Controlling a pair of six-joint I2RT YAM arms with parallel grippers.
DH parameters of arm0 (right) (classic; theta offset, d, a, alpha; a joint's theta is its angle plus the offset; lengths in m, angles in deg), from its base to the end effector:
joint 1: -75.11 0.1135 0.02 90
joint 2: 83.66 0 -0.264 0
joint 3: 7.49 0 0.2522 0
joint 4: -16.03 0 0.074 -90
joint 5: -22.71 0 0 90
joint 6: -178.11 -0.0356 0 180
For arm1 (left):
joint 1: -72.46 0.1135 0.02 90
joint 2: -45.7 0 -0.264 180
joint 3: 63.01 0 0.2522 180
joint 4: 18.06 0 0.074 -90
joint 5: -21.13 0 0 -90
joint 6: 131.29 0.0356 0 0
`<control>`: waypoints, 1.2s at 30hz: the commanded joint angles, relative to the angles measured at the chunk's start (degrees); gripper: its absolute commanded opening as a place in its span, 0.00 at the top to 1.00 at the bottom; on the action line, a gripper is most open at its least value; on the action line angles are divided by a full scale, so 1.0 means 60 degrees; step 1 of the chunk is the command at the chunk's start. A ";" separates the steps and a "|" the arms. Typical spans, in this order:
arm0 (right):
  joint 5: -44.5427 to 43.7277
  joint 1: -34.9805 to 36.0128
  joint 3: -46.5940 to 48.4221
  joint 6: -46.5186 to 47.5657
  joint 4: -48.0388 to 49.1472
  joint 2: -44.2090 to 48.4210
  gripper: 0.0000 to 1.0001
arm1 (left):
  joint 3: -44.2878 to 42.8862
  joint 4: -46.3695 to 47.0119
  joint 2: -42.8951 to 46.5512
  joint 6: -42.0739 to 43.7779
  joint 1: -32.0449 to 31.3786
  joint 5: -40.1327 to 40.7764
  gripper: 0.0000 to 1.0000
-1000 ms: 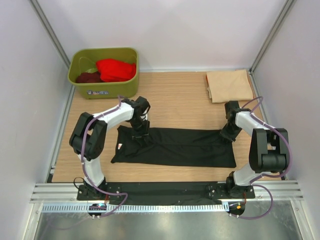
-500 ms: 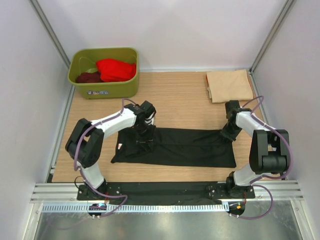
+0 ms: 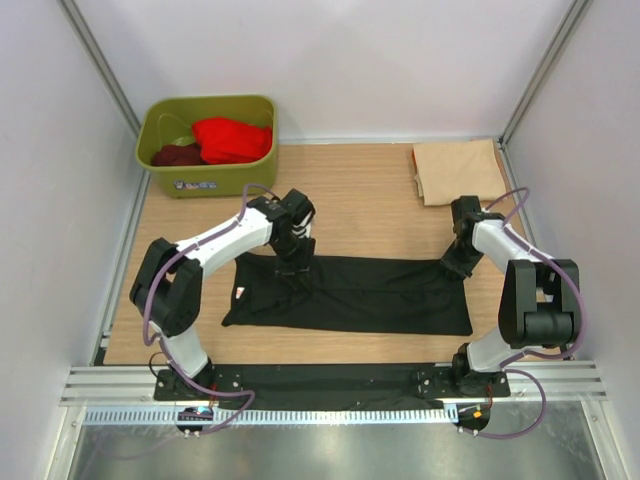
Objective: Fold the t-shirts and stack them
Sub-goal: Fold the tshirt
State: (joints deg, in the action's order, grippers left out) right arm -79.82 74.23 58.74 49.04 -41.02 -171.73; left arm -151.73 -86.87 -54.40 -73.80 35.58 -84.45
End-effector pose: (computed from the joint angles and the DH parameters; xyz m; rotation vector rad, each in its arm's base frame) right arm 0.2660 -0.0118 0.1768 1.0129 2.6966 -0.2072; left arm 0.2598 -0.2069 0.2169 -0.1539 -3.0834 0.4980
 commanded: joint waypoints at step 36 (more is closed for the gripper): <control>0.0097 -0.0028 0.0323 0.0330 0.0242 0.0895 0.69 | 0.0994 0.0664 -0.0105 -0.1495 -0.1104 0.1217 1.00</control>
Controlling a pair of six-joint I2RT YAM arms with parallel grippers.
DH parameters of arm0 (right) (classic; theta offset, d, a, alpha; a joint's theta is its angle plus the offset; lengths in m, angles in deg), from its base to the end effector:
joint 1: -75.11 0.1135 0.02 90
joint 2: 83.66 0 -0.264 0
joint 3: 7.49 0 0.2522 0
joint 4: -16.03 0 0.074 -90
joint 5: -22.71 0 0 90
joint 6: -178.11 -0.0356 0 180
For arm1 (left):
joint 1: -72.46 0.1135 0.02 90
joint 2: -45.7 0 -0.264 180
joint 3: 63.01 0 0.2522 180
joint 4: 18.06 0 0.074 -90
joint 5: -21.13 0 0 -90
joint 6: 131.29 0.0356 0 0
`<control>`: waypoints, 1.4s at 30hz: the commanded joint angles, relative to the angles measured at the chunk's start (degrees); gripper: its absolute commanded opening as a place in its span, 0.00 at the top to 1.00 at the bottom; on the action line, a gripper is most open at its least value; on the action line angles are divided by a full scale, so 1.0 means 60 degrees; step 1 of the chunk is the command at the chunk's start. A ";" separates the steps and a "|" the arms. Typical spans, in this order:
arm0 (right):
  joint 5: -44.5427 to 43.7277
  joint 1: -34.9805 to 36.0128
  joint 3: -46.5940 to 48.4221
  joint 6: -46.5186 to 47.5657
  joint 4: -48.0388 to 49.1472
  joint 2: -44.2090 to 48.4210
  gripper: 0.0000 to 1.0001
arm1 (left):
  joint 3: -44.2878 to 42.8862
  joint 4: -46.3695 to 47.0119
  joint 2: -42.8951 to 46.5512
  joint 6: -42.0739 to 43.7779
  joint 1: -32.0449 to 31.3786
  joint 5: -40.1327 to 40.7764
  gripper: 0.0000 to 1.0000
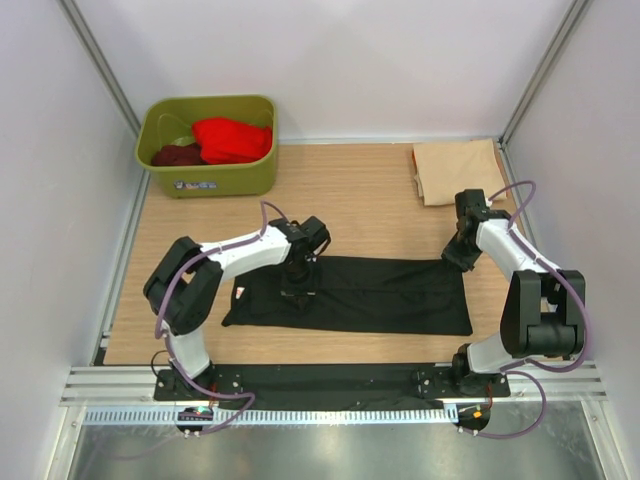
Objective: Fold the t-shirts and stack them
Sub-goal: Fold the tshirt
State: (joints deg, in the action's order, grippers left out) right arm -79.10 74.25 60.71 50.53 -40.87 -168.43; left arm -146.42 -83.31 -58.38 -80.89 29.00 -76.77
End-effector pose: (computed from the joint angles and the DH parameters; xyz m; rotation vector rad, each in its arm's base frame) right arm 0.2685 -0.0113 0.2001 0.9616 2.6303 -0.1468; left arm 0.2347 -0.2291 0.1716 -0.1118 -3.0927 0.2331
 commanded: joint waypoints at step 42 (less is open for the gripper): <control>0.1486 -0.1394 0.1533 0.2646 0.1051 -0.2189 0.48 | -0.1912 0.0158 -0.0745 0.1590 0.4915 0.1521 0.55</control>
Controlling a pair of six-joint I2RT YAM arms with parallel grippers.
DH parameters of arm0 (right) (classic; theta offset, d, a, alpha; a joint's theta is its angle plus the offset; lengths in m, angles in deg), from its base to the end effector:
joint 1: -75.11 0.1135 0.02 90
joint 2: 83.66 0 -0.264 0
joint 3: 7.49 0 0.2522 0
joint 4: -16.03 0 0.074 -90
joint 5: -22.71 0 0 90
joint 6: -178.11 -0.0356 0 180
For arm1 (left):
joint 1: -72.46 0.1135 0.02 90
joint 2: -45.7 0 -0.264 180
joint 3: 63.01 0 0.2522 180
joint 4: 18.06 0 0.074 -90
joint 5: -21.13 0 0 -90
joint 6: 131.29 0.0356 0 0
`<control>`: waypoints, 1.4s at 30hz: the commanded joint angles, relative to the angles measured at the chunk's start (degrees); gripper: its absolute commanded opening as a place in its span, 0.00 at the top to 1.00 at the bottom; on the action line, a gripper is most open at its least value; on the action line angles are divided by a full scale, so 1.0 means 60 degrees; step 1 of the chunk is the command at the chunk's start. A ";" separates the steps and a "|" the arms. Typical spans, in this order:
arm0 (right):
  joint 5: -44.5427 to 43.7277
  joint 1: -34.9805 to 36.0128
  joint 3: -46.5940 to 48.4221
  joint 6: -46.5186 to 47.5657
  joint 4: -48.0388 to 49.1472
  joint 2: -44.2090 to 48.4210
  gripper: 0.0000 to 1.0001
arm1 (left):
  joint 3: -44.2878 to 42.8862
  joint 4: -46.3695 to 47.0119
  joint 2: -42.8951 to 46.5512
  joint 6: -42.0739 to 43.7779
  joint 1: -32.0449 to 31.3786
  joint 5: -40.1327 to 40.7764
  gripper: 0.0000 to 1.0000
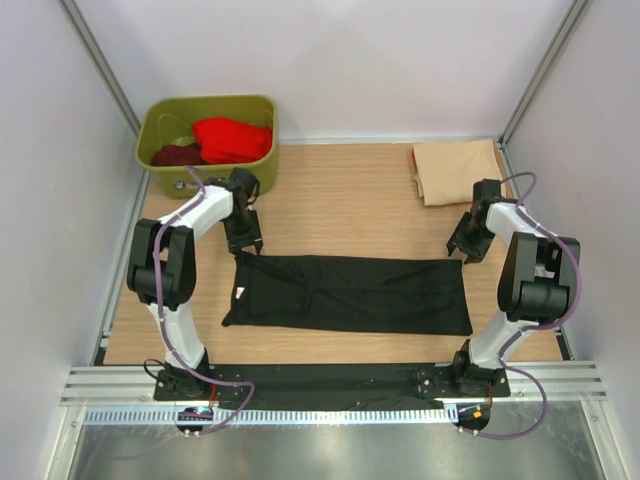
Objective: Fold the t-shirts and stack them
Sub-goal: Fold the tshirt
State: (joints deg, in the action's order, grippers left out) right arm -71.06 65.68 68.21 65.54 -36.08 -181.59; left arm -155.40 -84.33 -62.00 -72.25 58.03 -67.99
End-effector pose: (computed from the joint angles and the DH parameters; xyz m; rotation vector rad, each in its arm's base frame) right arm 0.3147 -0.0546 0.1741 0.8014 2.7478 -0.0485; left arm 0.3484 -0.0891 0.1900 -0.4329 2.9680 -0.0639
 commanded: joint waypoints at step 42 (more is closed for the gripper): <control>-0.0706 -0.0318 0.0799 -0.1746 -0.1709 0.0749 0.71 | -0.1020 0.0152 0.0810 -0.0172 0.0033 -0.0525 0.58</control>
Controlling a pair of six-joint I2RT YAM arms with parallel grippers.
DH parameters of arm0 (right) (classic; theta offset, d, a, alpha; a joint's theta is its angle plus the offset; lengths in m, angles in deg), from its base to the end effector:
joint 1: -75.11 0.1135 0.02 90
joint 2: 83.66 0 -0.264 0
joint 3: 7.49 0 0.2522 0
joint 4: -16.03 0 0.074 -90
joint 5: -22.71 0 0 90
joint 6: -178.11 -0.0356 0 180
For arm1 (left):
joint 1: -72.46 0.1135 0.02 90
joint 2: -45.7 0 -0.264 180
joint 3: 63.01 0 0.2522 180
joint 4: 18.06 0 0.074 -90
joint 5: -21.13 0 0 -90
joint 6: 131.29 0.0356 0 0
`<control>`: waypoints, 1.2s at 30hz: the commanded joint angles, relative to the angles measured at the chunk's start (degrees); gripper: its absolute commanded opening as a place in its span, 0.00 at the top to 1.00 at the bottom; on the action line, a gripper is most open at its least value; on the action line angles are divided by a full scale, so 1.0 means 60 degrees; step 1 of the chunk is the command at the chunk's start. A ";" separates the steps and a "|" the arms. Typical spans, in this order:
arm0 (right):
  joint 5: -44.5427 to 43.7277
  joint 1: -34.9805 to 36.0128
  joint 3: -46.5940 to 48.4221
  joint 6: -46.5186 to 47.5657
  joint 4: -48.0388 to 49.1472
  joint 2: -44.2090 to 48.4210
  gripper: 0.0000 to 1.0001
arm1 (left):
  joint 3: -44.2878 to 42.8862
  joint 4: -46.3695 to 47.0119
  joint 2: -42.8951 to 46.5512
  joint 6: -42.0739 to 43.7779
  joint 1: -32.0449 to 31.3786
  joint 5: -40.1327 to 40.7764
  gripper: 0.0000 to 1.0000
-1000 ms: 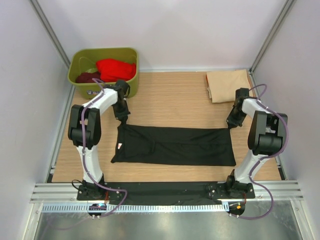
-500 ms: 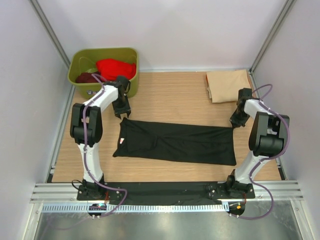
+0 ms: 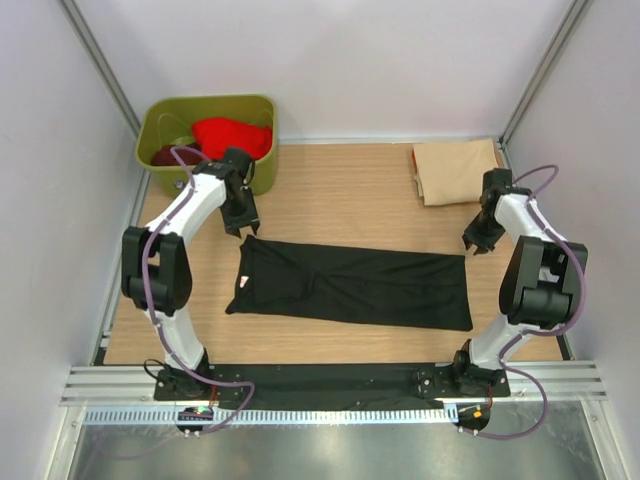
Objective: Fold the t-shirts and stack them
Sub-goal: Fold the tshirt
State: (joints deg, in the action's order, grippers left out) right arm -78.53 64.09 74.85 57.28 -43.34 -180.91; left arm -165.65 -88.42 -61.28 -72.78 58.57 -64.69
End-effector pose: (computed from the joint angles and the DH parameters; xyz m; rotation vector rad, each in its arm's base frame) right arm 0.3192 -0.0692 0.2057 1.0470 2.6306 -0.2072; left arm 0.3671 -0.0881 0.2413 -0.4525 2.8310 -0.0520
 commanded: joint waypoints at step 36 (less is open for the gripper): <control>0.0204 -0.0052 -0.3417 -0.0252 0.0950 0.2381 0.98 | 0.0618 0.1038 0.0764 -0.0186 -0.0233 -0.1999 0.59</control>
State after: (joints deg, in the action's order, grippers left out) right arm -76.57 64.02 54.68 56.25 -38.97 -168.87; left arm -161.91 -85.60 -58.99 -73.80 58.16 -72.84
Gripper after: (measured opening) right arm 0.035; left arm 0.414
